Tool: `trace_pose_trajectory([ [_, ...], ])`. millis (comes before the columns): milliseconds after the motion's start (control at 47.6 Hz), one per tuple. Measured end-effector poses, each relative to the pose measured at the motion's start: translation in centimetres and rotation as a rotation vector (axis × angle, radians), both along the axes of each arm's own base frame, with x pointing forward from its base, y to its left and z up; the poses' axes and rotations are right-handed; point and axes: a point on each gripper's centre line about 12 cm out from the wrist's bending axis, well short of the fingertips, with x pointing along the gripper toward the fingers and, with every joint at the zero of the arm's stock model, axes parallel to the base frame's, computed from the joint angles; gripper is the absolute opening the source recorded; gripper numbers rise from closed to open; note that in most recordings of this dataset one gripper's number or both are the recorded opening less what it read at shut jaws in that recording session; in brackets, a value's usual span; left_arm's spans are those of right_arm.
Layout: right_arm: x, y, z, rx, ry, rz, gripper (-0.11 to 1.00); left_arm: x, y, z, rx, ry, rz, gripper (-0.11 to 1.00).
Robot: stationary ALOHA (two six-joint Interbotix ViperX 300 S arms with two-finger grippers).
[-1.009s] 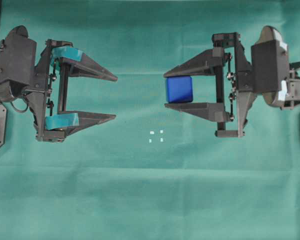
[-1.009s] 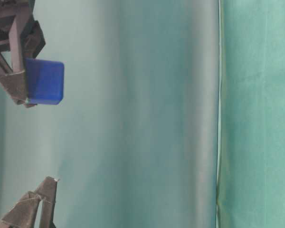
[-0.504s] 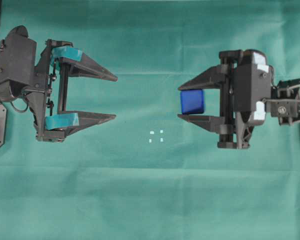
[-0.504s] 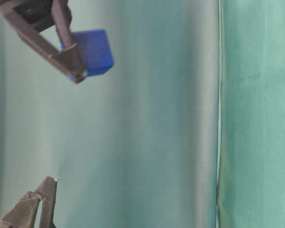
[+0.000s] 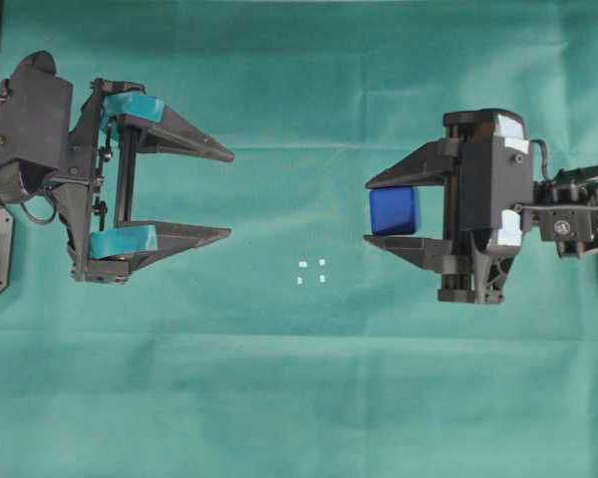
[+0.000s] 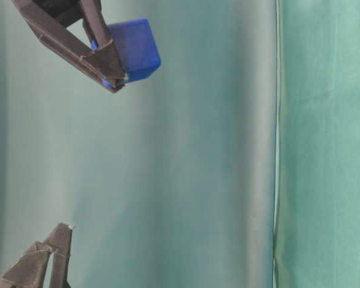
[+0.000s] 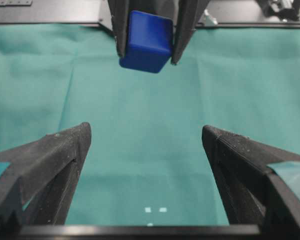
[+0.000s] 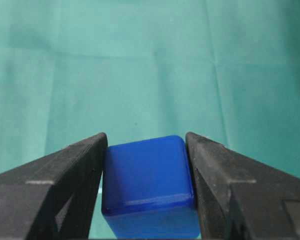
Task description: Handover the blue block to the right arm after grasping it with the left arm, then place it in the designated position.
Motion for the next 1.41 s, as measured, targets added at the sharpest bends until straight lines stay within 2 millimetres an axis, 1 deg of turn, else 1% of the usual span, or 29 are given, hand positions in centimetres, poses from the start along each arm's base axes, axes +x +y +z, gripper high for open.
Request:
trace_pose_trajectory([
  [736,0.1,0.1,0.0,0.006,-0.008,0.003,0.54,0.0,0.0,0.0,0.0,-0.002,0.0,1.0],
  [799,0.4,0.2,-0.3,0.006,-0.002,0.009,0.54,0.0,0.0,0.0,0.0,0.0,0.0,1.0],
  [1009,1.8,0.5,-2.6,0.008,0.041,0.023,0.54,0.0,0.0,0.0,0.0,0.0,0.0,1.0],
  [1177,3.1,1.0,-4.4,0.037,0.037,0.047,0.54,0.0,0.0,0.0,0.0,0.0,0.0,1.0],
  [1282,4.0,1.1,-6.0,0.068,0.041,0.052,0.54,0.0,0.0,0.0,0.0,0.002,0.0,1.0],
  [1408,5.0,0.8,-8.5,0.106,0.054,0.052,0.54,0.0,0.0,0.0,-0.001,0.002,0.0,1.0],
])
